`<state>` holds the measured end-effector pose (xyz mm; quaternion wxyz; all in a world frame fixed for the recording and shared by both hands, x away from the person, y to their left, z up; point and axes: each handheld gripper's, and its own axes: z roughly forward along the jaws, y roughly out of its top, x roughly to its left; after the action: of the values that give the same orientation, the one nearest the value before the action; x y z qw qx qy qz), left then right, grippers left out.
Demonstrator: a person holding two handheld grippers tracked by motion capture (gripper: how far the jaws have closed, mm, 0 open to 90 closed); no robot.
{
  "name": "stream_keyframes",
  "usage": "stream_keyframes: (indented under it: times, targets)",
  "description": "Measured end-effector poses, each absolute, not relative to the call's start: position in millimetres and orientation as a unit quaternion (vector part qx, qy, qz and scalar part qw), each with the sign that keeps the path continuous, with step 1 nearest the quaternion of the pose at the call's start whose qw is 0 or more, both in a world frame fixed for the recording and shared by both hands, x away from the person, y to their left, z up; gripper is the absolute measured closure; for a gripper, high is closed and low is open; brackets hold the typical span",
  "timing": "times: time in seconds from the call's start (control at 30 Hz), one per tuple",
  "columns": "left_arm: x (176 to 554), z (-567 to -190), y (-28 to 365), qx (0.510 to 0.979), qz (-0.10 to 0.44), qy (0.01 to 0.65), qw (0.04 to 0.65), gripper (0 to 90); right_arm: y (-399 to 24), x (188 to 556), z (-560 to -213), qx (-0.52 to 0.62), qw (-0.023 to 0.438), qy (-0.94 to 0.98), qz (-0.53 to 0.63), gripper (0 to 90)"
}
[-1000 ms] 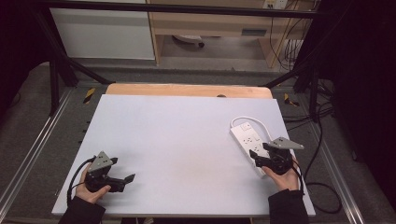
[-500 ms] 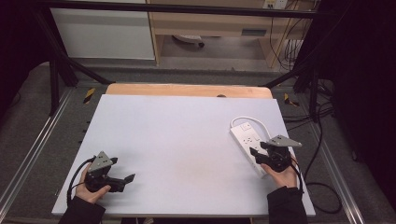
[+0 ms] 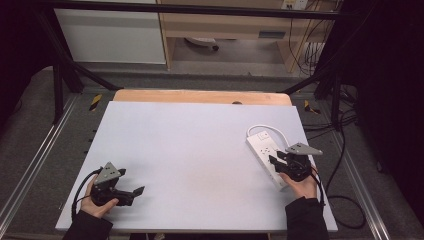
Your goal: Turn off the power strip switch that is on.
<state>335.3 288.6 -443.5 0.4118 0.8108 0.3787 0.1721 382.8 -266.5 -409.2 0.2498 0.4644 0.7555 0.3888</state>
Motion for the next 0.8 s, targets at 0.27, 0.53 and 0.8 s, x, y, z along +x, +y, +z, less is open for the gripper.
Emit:
stream_keyframes:
  times: [0.27, 0.53, 0.8]
  targets:
    - [336, -444, 289, 0.812, 0.173, 0.379, 0.41, 3.3, -267, 386, -410, 0.463, 0.248, 0.758, 0.387, 66.4]
    - [336, -444, 288, 0.811, 0.173, 0.38, 0.41, 3.3, -267, 390, -413, 0.467, 0.248, 0.756, 0.386, 72.1]
    - [337, -444, 288, 0.811, 0.173, 0.382, 0.409, 3.3, -269, 395, -412, 0.473, 0.249, 0.751, 0.388, 78.1]
